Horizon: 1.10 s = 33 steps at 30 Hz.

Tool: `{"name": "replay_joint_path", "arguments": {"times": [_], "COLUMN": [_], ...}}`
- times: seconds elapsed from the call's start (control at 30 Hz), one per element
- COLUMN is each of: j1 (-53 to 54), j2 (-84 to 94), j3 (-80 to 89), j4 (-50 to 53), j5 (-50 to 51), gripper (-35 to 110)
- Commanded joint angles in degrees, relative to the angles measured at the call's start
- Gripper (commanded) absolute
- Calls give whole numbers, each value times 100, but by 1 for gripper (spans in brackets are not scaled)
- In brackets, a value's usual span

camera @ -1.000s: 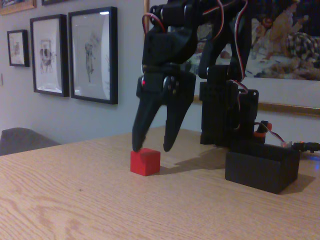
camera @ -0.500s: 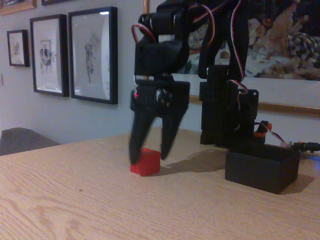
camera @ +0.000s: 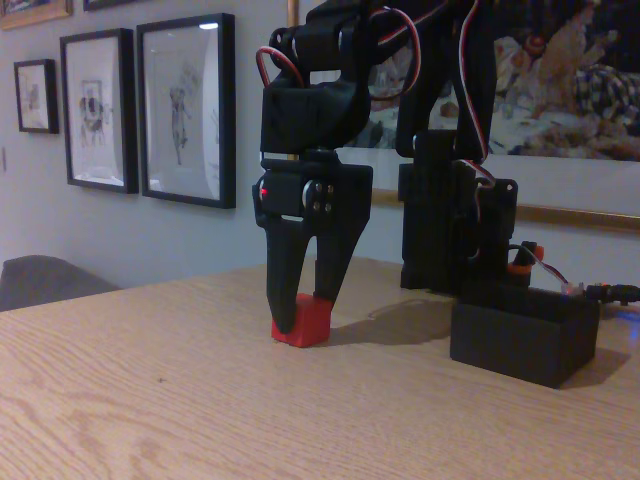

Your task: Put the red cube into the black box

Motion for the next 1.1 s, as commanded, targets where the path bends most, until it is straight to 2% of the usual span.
{"name": "replay_joint_path", "arguments": {"times": [0.0, 0.4, 0.73, 1.07], "j1": [53, 211, 791, 1635], "j2": [281, 1441, 1731, 1916], "j3": [-18, 158, -1819, -1863], "j4": [105, 668, 2646, 3243], "j5": [-44, -9, 448, 765], "gripper": [12, 6, 3, 2]}}
